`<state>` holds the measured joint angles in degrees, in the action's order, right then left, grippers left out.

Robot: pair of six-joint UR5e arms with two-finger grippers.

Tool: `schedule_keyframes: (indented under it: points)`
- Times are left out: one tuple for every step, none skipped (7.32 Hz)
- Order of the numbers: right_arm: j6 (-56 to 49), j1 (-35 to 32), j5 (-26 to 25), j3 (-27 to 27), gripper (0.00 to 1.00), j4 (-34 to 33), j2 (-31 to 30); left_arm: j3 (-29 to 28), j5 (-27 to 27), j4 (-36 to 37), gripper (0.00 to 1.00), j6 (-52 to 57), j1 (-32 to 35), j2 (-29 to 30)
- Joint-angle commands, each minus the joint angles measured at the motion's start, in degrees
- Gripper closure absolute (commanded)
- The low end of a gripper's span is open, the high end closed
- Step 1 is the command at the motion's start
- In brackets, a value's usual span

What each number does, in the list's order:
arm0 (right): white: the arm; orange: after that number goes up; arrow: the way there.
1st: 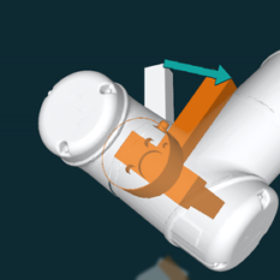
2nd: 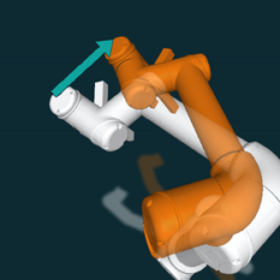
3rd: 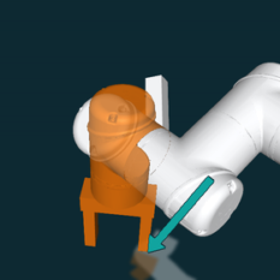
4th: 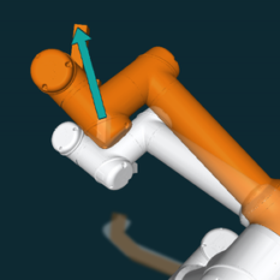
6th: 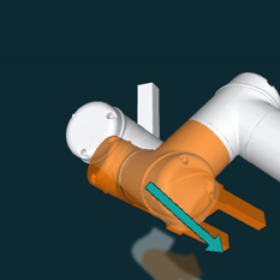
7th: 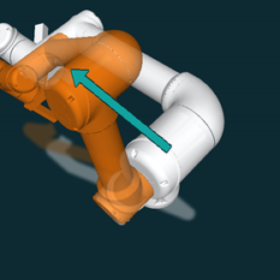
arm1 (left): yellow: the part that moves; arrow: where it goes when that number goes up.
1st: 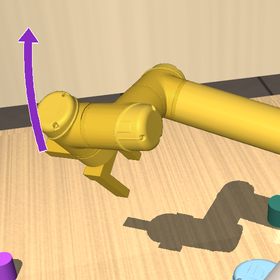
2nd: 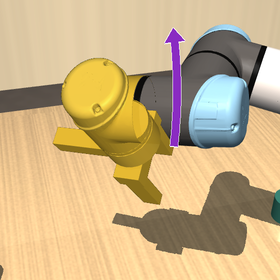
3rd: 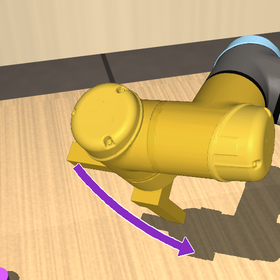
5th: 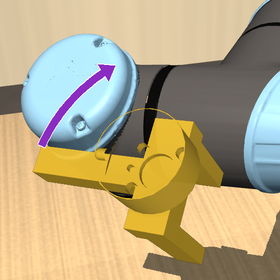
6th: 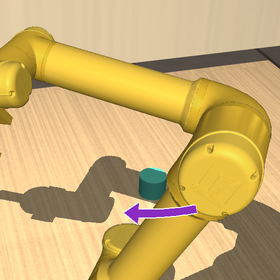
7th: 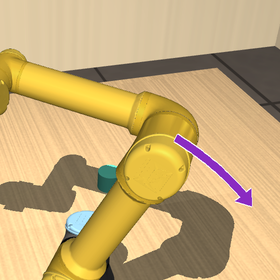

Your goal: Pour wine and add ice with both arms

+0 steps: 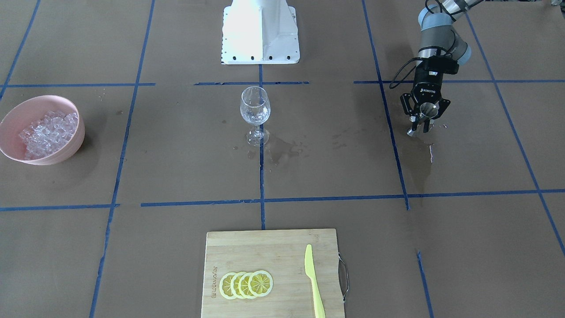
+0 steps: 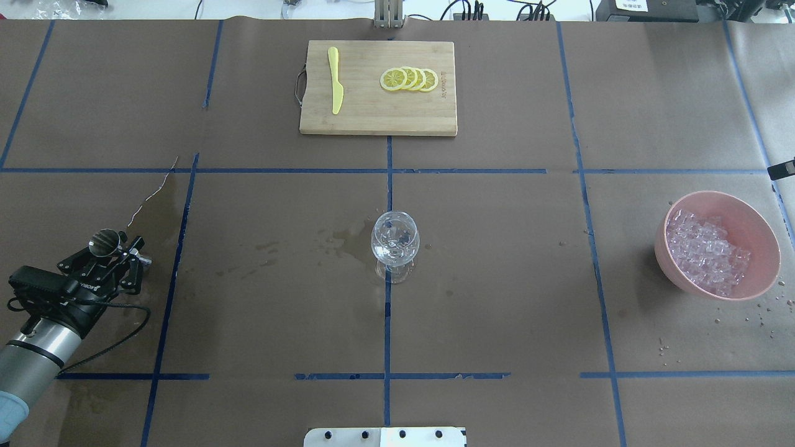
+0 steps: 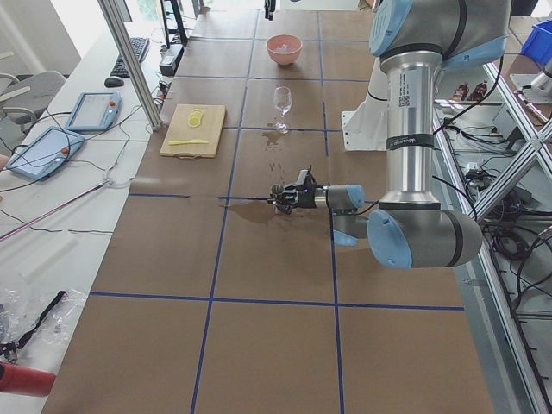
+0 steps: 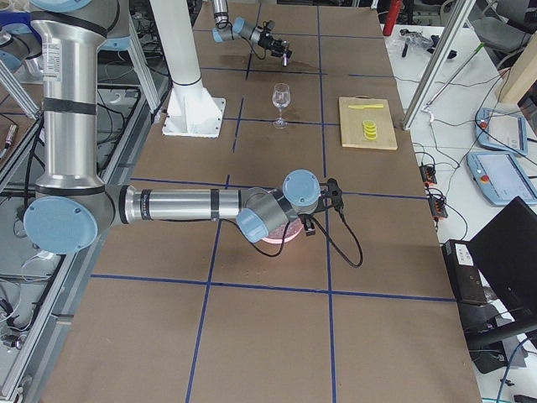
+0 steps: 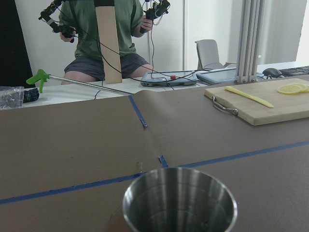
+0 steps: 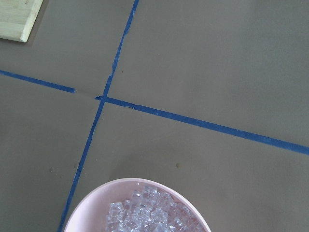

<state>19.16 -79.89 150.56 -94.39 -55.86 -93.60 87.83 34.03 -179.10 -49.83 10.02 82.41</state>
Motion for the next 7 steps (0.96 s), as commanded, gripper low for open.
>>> schedule_keyframes:
  points:
    - [0.0, 0.0, 0.0, 0.0, 0.0, -0.04, 0.0, -0.46, 0.07, 0.16, 0.53, 0.0, 0.0, -0.23]
    - [0.0, 0.0, 0.0, 0.0, 0.0, -0.04, 0.0, -0.81, 0.07, 0.24, 0.48, 0.0, 0.0, -0.23]
    - [0.0, 0.0, 0.0, 0.0, 0.0, -0.04, 0.0, -0.73, 0.15, 0.24, 0.32, 0.0, 0.0, -0.4]
    - [0.0, 0.0, 0.0, 0.0, 0.0, -0.04, 0.0, -0.56, 2.16, -0.02, 0.03, 0.17, 0.0, -1.1]
    - [0.0, 0.0, 0.0, -0.09, 0.0, 0.05, 0.0, 0.05, 4.09, -0.02, 0.01, 0.52, 0.0, -2.5]
    - [0.09, 0.0, 0.08, 0.0, 0.0, -0.04, 0.0, 2.32, 7.59, 0.42, 0.0, 0.96, 0.09, -4.26]
    - [0.52, 0.0, 0.09, 0.0, 0.0, -0.04, 0.0, 5.48, 11.28, 0.68, 0.0, 1.05, 0.09, -7.75]
